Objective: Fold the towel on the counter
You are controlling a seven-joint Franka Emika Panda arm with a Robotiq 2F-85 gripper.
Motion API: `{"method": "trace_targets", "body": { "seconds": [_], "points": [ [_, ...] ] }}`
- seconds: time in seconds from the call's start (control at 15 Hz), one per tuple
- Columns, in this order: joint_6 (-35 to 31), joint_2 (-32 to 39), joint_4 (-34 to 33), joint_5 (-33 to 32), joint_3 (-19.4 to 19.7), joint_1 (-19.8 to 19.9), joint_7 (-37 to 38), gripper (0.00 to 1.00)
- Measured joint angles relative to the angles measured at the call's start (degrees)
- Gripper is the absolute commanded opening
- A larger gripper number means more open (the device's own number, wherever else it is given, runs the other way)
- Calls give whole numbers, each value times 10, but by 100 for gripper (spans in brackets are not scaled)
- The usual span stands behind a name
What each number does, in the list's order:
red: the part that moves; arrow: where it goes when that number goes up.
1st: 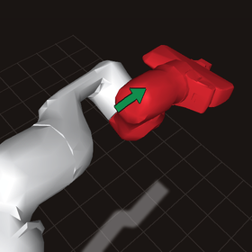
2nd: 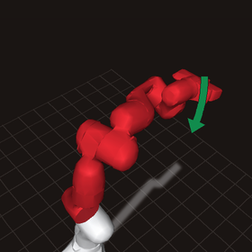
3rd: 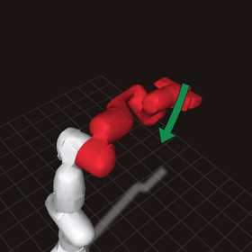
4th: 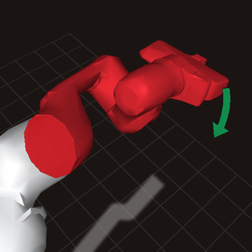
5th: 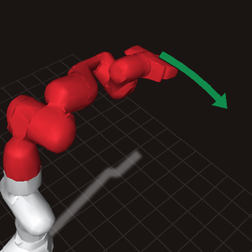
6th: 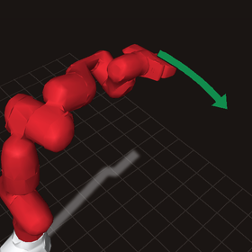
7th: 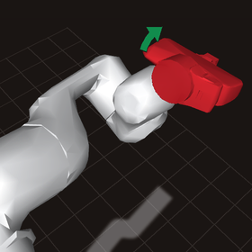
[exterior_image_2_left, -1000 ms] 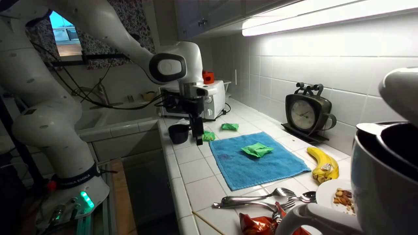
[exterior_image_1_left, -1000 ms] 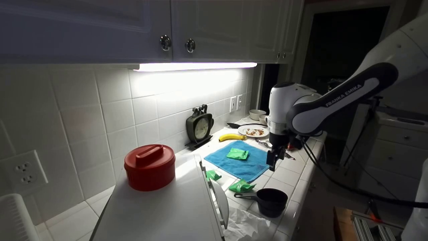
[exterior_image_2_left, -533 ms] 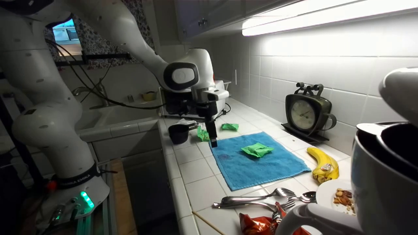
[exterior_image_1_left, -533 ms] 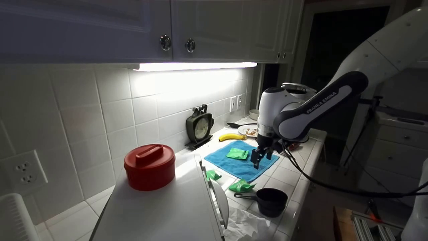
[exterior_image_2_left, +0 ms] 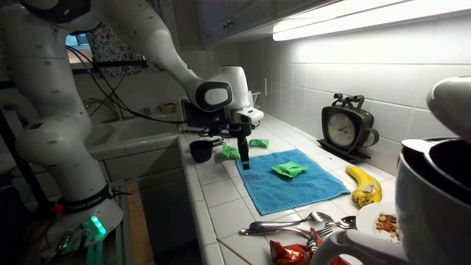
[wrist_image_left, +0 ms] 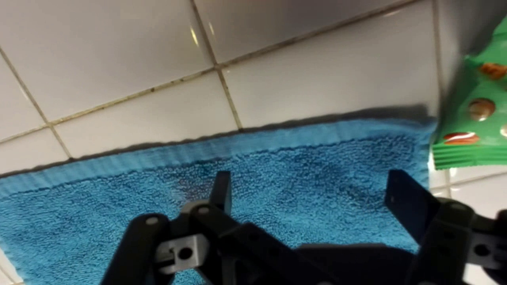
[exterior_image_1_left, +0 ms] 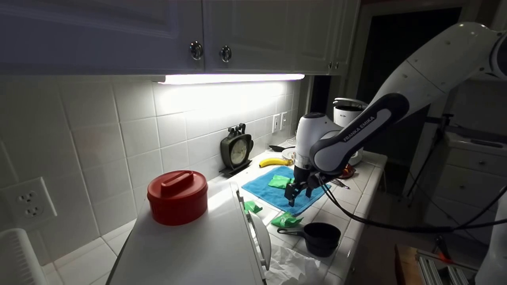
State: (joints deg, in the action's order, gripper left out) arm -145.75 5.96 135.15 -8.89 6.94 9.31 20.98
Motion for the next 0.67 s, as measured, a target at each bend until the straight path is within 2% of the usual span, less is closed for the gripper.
{"method": "trace_targets", "body": {
  "seconds": [0.33, 0.67],
  "points": [
    [0, 23, -22, 49, 0, -10, -5, 100],
    [4, 38, -36, 68, -2, -20, -6, 100]
  ]
}}
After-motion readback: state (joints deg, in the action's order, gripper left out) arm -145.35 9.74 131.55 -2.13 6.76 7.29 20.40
